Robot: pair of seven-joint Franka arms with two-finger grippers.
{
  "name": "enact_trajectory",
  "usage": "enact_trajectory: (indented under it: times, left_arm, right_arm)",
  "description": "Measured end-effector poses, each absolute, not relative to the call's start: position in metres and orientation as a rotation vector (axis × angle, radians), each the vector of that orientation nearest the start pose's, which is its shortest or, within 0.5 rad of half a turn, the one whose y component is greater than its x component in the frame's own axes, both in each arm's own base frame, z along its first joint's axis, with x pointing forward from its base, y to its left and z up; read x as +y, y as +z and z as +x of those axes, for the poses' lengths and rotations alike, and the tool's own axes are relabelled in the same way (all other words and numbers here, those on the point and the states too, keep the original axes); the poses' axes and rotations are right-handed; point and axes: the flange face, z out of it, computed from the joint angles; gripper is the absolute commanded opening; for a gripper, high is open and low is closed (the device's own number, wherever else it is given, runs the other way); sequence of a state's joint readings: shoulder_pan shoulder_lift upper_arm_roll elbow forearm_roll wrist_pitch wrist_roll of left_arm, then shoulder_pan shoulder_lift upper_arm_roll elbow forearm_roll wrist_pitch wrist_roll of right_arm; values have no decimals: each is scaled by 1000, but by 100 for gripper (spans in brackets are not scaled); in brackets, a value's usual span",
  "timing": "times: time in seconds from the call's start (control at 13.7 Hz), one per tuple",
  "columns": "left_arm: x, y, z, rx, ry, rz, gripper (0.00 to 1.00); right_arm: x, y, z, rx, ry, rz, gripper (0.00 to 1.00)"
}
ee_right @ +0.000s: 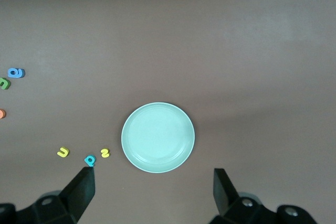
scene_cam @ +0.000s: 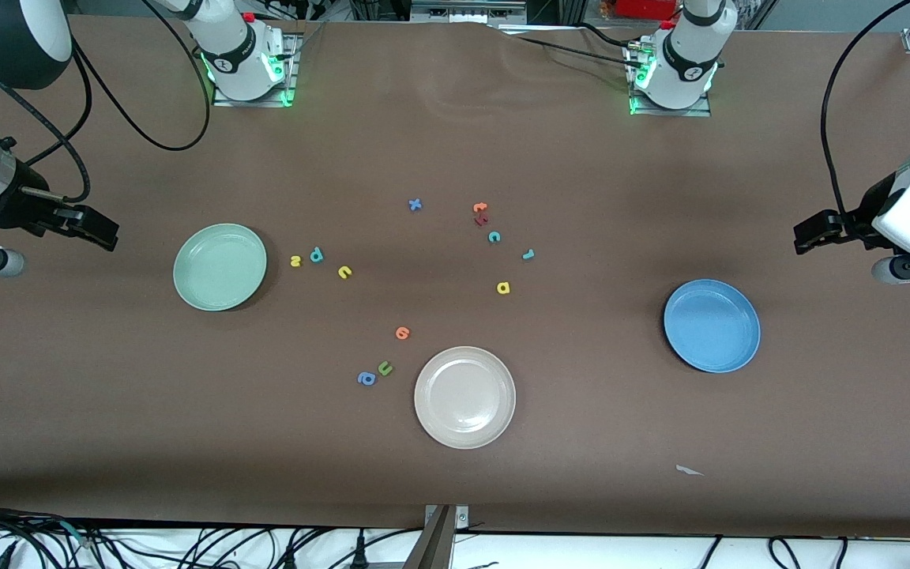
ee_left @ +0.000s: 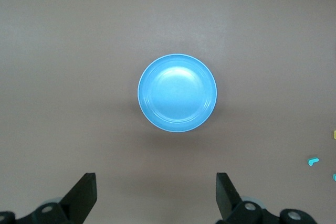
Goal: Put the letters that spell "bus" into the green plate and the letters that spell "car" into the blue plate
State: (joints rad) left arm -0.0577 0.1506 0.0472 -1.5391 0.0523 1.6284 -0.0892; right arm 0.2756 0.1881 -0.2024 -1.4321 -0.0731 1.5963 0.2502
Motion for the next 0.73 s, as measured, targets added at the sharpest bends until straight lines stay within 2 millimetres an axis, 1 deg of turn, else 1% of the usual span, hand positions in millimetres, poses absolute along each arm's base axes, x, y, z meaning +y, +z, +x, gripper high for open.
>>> enact_trajectory:
  times: [0.73]
  left_arm:
    - [-3,557,601,-114,90,-3076,100]
  right_arm:
    - [49,583,610,285,16,-3241,100]
